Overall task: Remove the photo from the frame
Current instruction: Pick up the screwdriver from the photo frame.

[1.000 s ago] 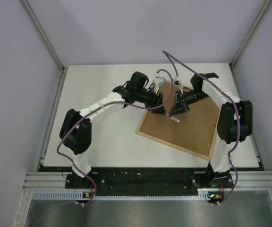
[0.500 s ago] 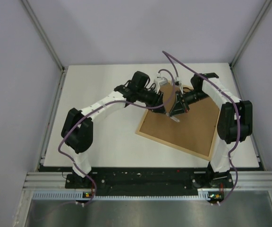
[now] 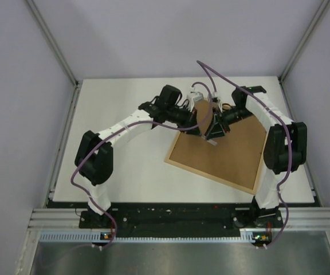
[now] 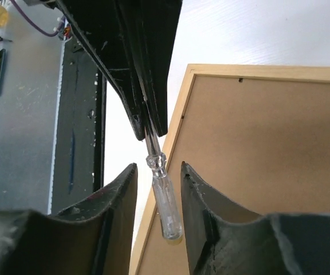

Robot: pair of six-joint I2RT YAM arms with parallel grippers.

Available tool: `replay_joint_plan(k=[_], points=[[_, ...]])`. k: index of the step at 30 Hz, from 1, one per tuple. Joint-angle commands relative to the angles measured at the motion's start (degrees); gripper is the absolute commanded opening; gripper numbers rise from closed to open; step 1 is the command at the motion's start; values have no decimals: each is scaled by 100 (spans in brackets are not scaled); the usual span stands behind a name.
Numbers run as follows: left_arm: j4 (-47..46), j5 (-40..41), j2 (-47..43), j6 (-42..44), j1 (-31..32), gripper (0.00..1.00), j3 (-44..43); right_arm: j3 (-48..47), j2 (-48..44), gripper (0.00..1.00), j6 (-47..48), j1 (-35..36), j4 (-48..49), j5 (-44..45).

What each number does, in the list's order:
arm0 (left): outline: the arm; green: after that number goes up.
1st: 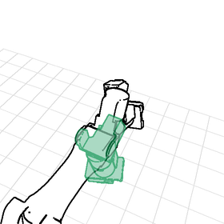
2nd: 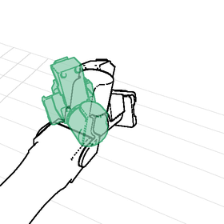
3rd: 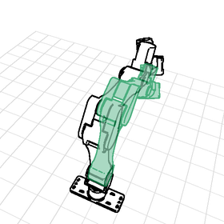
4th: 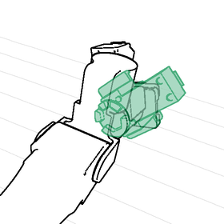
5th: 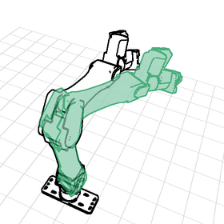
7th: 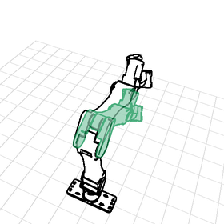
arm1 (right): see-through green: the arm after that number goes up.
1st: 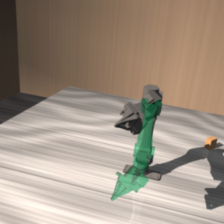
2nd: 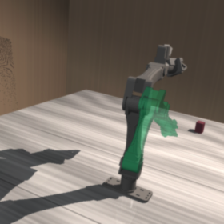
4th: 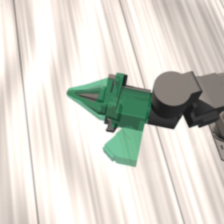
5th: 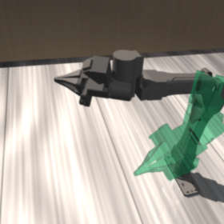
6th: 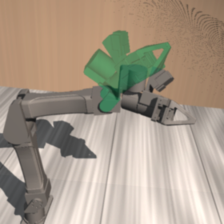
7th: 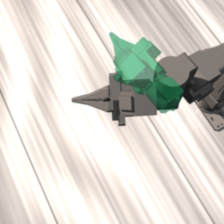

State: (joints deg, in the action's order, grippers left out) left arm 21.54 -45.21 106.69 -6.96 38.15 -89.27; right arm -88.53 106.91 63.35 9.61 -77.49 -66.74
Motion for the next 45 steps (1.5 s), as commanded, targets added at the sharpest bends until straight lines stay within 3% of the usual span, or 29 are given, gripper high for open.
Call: replay_joint_plan(k=[1,5,8,13,17,25,34,45], points=[[-80,266,1,-322,26,0,-239,-279,-214,44,-24,68,-408,90],[-211,495,-157,-806,-79,0,-152,431,-1143,55,-1103,6,1390,967],[-413,496,-289,-1157,-176,0,-38,1003,-1786,57,-1483,50,2315,1513],[-659,285,-386,-1606,-291,0,85,2469,-3059,57,-2414,208,4712,2374],[-862,153,-386,-1853,-352,0,173,3368,-3791,65,-2626,638,5990,3043],[-1064,-145,-474,-1984,-352,0,288,3220,-3353,60,-2890,815,6369,2921],[-1363,-409,-571,-2248,-396,0,464,3333,-3177,52,-2872,832,6501,2218],[-1381,-418,-580,-2283,-396,0,481,3369,-3221,40,-2741,1175,6554,2543]])
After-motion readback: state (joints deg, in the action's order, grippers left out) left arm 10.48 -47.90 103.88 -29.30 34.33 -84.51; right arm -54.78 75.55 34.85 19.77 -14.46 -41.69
